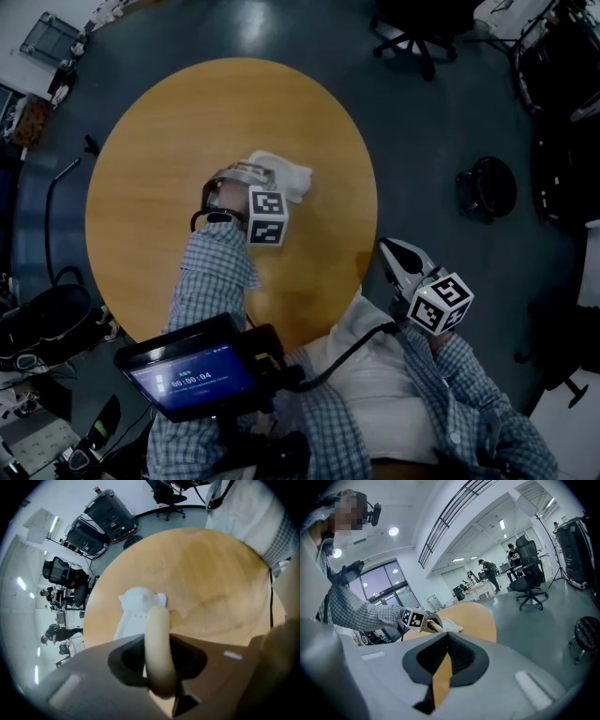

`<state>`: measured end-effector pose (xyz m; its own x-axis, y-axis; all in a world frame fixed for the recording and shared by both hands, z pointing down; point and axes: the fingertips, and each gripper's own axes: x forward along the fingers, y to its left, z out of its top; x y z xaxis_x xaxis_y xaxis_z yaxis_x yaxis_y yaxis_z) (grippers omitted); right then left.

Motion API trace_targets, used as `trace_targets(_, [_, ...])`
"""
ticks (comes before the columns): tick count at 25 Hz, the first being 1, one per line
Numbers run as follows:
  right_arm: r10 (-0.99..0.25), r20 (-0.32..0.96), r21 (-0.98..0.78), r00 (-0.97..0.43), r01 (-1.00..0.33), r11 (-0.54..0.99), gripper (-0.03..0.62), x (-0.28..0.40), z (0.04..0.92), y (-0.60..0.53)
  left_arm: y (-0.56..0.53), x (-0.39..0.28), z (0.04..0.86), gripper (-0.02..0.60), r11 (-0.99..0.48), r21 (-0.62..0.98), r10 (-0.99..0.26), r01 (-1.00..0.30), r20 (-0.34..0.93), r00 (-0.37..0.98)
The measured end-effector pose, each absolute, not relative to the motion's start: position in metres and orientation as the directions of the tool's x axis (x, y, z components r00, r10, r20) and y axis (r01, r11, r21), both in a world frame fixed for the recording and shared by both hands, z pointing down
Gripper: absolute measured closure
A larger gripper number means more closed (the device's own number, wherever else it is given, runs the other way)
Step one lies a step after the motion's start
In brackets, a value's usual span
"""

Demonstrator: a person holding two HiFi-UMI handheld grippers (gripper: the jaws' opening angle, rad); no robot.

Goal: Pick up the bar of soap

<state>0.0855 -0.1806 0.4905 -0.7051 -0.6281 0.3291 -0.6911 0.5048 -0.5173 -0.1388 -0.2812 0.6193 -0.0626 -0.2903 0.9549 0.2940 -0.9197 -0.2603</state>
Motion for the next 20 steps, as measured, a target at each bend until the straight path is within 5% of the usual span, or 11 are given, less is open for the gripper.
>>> trace_targets(7, [-0.615,0.323,-0.518,-0.719,-0.678,0.521,0.590,0.077,0.489,-0.179,-0.282,-0.140,0.607,0.479,-0.936,-0.301,-0.305,0.183,0.952,0.005])
trace_targets(14, [-0.608,0.293,-0.512,-0.738,-0.658,0.552,0.591,0.073,0.478,-0.186,-0.264,-0.129,0.568,0.480,-0.916,-0.253,-0.347,-0.311,0.890,0.297])
trace_targets(20, [-0.592,0.254,-0.501,-0.765,-0.628,0.596,0.590,0.050,0.459,-0.178,-0.218,-0.118,0.517,0.480,-0.766,0.071,-0.437,-0.639,0.672,0.598])
